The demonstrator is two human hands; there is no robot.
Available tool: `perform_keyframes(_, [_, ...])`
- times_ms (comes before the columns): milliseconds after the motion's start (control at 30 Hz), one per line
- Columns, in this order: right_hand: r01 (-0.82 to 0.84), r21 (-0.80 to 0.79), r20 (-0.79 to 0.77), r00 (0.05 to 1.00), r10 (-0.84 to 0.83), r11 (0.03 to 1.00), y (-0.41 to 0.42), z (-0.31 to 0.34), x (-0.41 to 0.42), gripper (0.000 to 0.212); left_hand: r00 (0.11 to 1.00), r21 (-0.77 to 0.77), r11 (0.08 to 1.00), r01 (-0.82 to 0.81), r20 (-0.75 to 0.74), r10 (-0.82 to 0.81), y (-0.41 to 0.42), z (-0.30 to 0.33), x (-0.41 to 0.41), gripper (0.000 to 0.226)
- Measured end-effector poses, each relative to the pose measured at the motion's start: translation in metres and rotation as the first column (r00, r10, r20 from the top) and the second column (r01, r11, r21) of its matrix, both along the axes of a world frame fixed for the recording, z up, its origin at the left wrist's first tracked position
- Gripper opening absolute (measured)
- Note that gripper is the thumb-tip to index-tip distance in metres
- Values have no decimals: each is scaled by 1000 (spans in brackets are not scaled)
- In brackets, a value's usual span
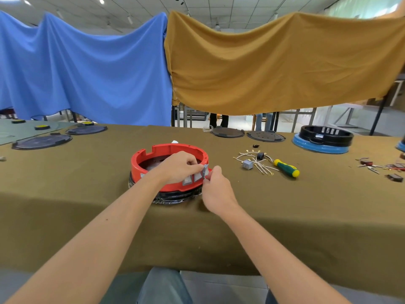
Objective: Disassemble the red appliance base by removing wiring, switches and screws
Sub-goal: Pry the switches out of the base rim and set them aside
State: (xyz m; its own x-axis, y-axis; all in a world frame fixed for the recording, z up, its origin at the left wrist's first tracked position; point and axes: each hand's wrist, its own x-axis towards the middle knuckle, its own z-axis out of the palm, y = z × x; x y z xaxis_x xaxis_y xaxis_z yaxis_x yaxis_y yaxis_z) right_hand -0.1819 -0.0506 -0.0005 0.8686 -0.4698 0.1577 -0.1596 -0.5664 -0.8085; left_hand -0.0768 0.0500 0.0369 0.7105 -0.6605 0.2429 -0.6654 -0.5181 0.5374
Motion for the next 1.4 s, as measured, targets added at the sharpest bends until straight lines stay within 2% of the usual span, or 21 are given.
perform_keyframes(300, [-143,-70,-70,988,138,987,-40,11,4,13,1000,4,1000,6,-12,-6,1,1,0,33])
perform_keyframes(433, [-78,-19,-19,997,78,997,-23,5,-1,6,1000,1,1000,-3,-10,3,1,0,2,33])
perform_keyframes(533, [52,142,74,995,-63,989,13,-7,0,2,1000,10,1000,-23,-9,23,0,0,1,34])
perform_keyframes(633, [131,427,138,968,-208,895,39,-9,8,7,998,37,998,-57,12,56,-1,-1,0,34])
perform_keyframes(767, [160,518,173,942,-286,840,46,-11,17,10,998,39,998,-58,2,58,0,0,1,28])
perform_keyframes(967, [165,413,200,943,-266,896,42,-12,22,9,999,25,1000,7,-44,-6,1,2,0,27])
perform_keyframes(1200, [121,257,118,981,-155,959,10,-5,17,26,997,23,1000,-6,-72,8,4,3,1,28])
perform_keyframes(1400, [12,56,11,1000,-13,998,-18,4,19,17,997,50,999,-10,-77,14,5,4,3,34])
